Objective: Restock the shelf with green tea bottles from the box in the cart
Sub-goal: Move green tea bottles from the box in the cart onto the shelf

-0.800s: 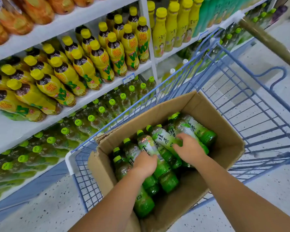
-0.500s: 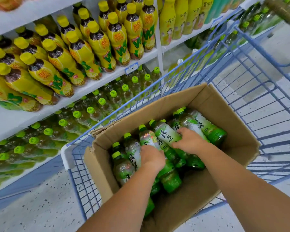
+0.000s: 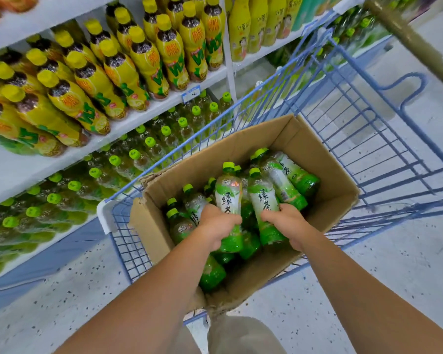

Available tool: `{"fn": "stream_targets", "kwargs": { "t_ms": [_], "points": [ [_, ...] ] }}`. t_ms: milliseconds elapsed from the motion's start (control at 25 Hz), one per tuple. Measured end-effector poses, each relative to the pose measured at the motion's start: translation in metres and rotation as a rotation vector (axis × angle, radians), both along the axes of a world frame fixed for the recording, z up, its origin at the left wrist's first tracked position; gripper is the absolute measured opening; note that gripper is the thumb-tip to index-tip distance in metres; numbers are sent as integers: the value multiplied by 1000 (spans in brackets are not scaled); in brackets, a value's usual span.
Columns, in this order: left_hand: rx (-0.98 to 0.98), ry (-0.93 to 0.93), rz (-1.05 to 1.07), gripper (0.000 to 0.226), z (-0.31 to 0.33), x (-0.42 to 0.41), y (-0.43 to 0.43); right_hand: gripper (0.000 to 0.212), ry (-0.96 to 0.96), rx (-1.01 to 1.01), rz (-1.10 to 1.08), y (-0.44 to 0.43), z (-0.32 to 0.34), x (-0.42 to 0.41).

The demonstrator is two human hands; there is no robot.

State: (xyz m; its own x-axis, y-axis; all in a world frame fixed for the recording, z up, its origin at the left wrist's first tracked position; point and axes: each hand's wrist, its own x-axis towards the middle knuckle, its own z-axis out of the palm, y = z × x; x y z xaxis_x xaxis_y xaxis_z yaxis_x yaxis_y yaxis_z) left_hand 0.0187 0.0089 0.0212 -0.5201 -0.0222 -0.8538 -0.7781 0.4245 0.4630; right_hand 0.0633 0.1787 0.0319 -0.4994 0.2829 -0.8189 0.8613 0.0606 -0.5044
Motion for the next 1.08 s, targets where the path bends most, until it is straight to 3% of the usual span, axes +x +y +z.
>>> {"fn": "stream_targets", "kwargs": {
  "t_ms": [120, 320, 640, 1080],
  "points": [
    [51, 97, -10, 57, 39, 11, -23, 21, 109, 18, -69, -19, 23, 17],
    [102, 234, -43, 48, 99, 29, -75, 27, 295, 70, -48, -65, 78, 26],
    [159, 463, 105, 32, 174, 55, -189, 25, 560, 146, 139, -174, 154, 17],
    [-72, 699, 187, 43, 220, 60, -458, 34, 732, 183, 328, -422, 207, -6]
  ]
}}
